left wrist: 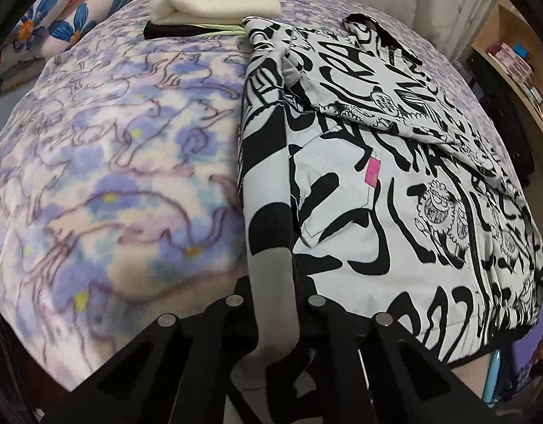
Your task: Fold large clothes
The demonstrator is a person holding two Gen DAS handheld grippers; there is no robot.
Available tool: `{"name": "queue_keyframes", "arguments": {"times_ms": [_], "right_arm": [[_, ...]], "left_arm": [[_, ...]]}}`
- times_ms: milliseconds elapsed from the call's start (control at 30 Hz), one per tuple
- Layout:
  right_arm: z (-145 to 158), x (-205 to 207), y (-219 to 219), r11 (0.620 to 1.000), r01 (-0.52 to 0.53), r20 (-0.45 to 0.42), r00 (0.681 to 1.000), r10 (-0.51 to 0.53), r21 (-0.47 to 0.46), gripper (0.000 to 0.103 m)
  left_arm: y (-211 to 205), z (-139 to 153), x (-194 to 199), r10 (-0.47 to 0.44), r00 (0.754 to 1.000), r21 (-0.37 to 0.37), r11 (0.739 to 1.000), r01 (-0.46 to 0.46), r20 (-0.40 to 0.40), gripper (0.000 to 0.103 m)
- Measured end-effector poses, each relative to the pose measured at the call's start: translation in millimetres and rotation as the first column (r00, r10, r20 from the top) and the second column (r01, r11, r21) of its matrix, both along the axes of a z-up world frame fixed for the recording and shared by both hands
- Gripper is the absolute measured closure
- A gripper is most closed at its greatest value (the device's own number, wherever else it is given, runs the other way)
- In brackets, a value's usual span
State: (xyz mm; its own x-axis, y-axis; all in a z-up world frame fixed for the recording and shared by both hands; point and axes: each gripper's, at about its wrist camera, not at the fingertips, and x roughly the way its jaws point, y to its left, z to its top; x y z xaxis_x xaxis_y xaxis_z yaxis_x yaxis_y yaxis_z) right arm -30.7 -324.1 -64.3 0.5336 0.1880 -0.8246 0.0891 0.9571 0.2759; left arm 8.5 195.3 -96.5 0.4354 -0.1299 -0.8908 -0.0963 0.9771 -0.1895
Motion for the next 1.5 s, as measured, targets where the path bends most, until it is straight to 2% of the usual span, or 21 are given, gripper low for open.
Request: {"name": "queue_keyframes", "arguments": {"times_ms": [133, 333, 600, 733, 1200, 1367, 1500], "right_arm": [[8, -2, 2, 1.0, -0.013, -0.004, 1.0, 0.012, -0.02, 0.099], [14, -8, -5, 1.0, -0.015, -0.027, 1.0, 0.015, 0.005, 0.099], [32, 5, -11, 0.997, -0.024, 0.015, 1.0, 0.023, 0.072, 0.099], [41, 12, -8, 0.994, -0.026, 0.049, 0.999, 0.021, 0.107, 0.099], [74, 65, 0, 0.986, -0.042, 0.159, 0.987, 0.016, 0.161, 0.099], [69, 107, -14, 0.972, 0.022, 0.136, 0.989, -0.055, 0.236, 0.099], [65, 147, -16, 0.966, 0.054, 0.124, 0.988, -0.087, 0.251, 0.099]], "left_arm": [[-2, 6, -15, -0.02, 0.999, 0.014, 1.0, 0.02, -0.027, 0.099], [-4, 18, -40, -0.048, 0.997, 0.018, 0.999, 0.049, -0.064, 0.099], [1, 40, -43, -0.03, 0.999, -0.064, 0.998, 0.027, -0.036, 0.1], [-4, 50, -36, -0.013, 1.0, -0.069, 0.998, 0.012, -0.019, 0.1], [-4, 100, 27, -0.01, 0.995, -0.158, 0.987, 0.025, 0.094, 0.1], [2, 107, 70, 0.01, 0.994, -0.204, 0.979, 0.012, 0.106, 0.1], [6, 106, 121, 0.032, 0.992, -0.213, 0.977, -0.005, 0.121, 0.099]]}}
